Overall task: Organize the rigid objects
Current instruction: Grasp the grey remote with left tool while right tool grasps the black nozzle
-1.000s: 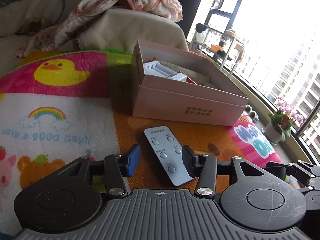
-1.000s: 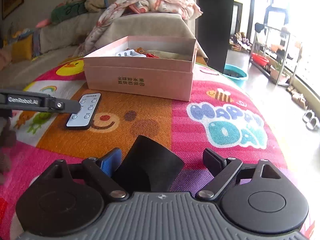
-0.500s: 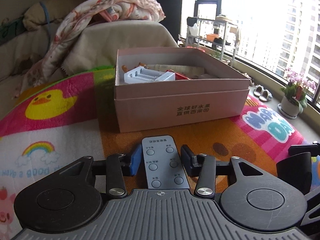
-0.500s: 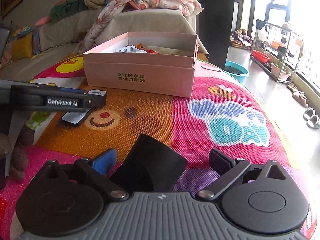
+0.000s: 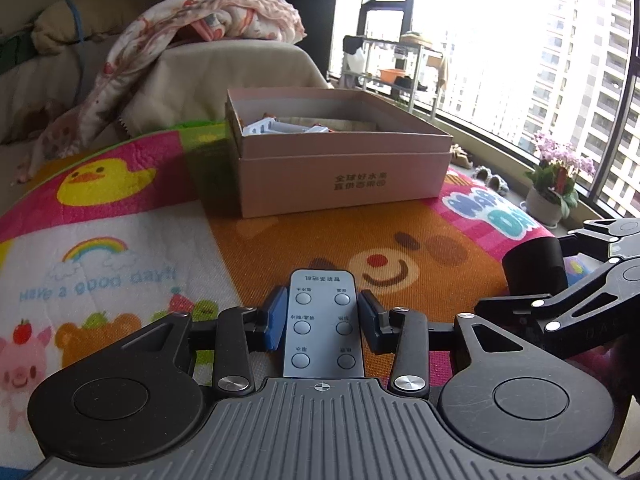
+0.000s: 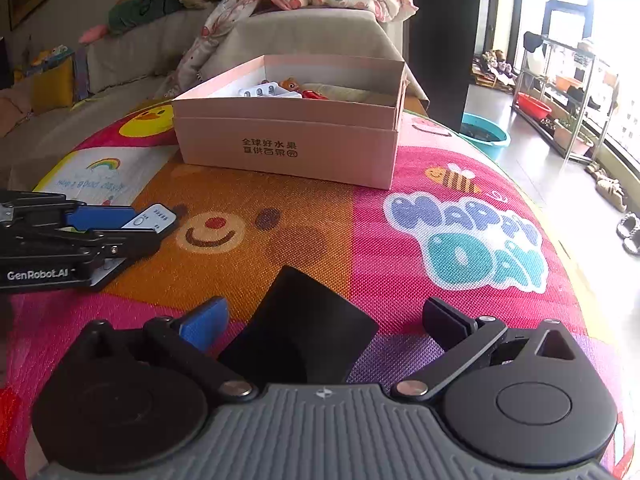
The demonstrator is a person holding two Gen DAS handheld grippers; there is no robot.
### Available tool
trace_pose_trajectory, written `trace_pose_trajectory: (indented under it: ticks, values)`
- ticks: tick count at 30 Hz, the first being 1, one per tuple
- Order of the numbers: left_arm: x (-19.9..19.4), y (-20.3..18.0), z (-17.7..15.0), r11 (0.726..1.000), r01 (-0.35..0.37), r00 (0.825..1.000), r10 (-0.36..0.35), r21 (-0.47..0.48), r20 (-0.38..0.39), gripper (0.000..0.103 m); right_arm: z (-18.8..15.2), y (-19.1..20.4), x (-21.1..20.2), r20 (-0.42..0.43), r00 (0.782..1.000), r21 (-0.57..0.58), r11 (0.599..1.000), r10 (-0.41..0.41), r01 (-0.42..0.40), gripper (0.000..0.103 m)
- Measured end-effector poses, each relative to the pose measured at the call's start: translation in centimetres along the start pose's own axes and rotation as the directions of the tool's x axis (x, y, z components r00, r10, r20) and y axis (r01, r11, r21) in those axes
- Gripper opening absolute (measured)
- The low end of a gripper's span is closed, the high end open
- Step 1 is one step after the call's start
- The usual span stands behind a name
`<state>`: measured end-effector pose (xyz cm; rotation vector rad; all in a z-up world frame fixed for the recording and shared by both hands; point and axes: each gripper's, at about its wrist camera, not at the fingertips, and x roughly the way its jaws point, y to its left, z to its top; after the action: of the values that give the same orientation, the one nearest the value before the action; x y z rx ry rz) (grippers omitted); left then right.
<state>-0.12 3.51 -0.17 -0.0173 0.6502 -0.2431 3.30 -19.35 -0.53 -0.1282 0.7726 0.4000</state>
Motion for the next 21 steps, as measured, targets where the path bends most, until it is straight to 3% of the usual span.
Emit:
trace_pose_trajectory:
  ticks: [4, 9, 12, 16, 19, 21]
  values:
    - [0.1, -0.3, -0.1, 1.000, -0.016, 1.000, 0.015, 0.020, 0.003, 0.044, -0.3, 0.3, -1.0, -0.021, 1.000, 0.004, 1.000, 0.003, -0.003, 0.103]
    - [0.1, -0.4, -0.1, 1.000, -0.015, 1.000, 0.015, 0.020, 0.005, 0.044, -2.2, 1.1, -5.1, 0.074, 0.996, -0.028, 0.998, -0.048, 0.050, 0.102]
    - [0.0, -0.3, -0.1, 1.000, -0.013, 1.000, 0.012, 0.016, 0.007, 0.044, -2.8, 0.6, -5.8, 0.048, 0.998, 0.000, 0.999, -0.048, 0.048, 0.101]
    - [0.0, -0.3, -0.1, 1.000, -0.011, 1.000, 0.011, 0.013, 0.008, 0.044, -2.5, -0.3, -4.9, -0.010, 1.000, 0.081, 0.997, 0.004, -0.003, 0.085]
    - [0.0, -0.3, -0.1, 1.000, -0.013, 1.000, 0.013, 0.016, 0.008, 0.044, -1.5, -0.2, -4.1, 0.020, 1.000, 0.117, 0.993, 0.019, -0.022, 0.075]
    - [0.0, -0.3, -0.2, 1.000, -0.015, 1.000, 0.015, 0.018, 0.008, 0.044, -0.7, 0.7, -3.3, 0.027, 0.999, 0.099, 0.994, 0.035, -0.038, 0.057]
